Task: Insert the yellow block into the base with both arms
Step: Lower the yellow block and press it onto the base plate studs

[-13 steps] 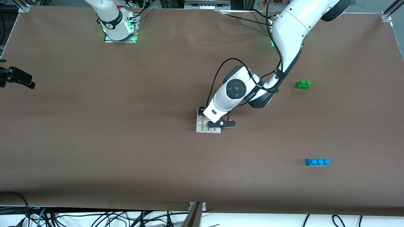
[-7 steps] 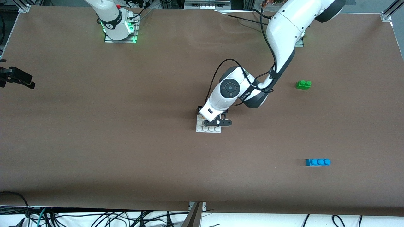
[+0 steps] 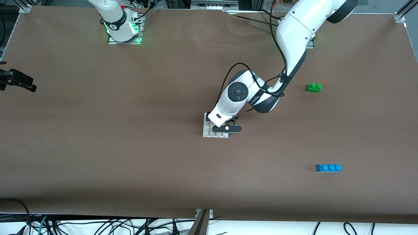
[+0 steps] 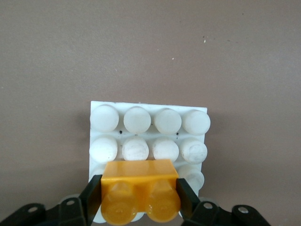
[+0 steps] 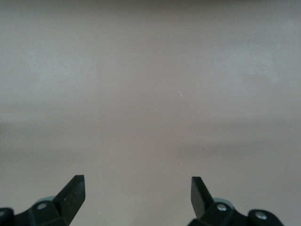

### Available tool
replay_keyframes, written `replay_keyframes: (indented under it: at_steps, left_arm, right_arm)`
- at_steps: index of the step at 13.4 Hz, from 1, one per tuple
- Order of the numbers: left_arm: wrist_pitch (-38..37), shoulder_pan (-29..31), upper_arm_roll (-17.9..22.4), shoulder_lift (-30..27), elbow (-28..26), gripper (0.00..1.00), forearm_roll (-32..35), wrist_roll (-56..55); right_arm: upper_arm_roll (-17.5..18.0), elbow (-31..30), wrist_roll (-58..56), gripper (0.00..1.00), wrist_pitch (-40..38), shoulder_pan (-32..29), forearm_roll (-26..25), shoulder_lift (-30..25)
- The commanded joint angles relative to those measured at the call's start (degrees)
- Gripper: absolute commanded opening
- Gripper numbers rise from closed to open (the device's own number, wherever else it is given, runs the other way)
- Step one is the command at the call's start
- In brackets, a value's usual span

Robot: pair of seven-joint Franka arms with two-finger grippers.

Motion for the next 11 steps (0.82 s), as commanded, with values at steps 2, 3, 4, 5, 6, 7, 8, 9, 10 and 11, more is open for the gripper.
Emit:
replay_keyframes:
  at_steps: [2,3,4,5,6,7,8,9,10,11]
  left_arm:
    - [-0.1,-1.4,0.2,0.4,1.1,0.60,1.6,-0.6]
    - [-0.1,-1.5,0.3,0.5,0.9,0.60,1.6,-0.5]
    - [-0.1,-1.5,0.3,0.6,0.9,0.60,1.6,-0.1]
    - [-0.1,-1.6,0.3,0.6,0.9,0.60,1.6,0.0]
    - [-0.1,-1.9,0.4,0.7,0.9,0.60,1.6,0.0]
    - [-0.2,-1.8,0.4,0.6,0.9,0.60,2.4,0.1]
    - [-0.2,-1.8,0.4,0.7,0.9,0.60,4.1,0.1]
    - [-0.2,-2.1,0.4,1.0,0.9,0.60,4.6,-0.3]
    - [-0.2,-2.3,0.4,1.1,0.9,0.60,4.6,-0.5]
    - [-0.2,-2.3,0.4,1.2,0.9,0.60,4.6,-0.7]
  right_arm:
    - [0.1,-0.6,-0.8,1.00,0.5,-0.2,0.3,-0.5]
    - [0.1,-0.6,-0.8,1.00,0.5,-0.2,0.3,-0.5]
    - [0.1,-0.6,-0.8,1.00,0.5,-0.2,0.3,-0.5]
    - [0.1,-0.6,-0.8,1.00,0.5,-0.2,0.3,-0.5]
    - [0.1,-0.6,-0.8,1.00,0.5,-0.2,0.3,-0.5]
    - [0.1,-0.6,-0.8,1.00,0.5,-0.2,0.3,-0.5]
    - [0.1,-0.6,-0.8,1.00,0.5,-0.2,0.3,-0.5]
    - [0.1,-0.6,-0.8,1.00,0.6,-0.2,0.3,-0.5]
    - [0.1,-0.6,-0.8,1.00,0.5,-0.2,0.3,-0.5]
    - [0.1,-0.6,-0.8,1.00,0.5,-0.2,0.3,-0.5]
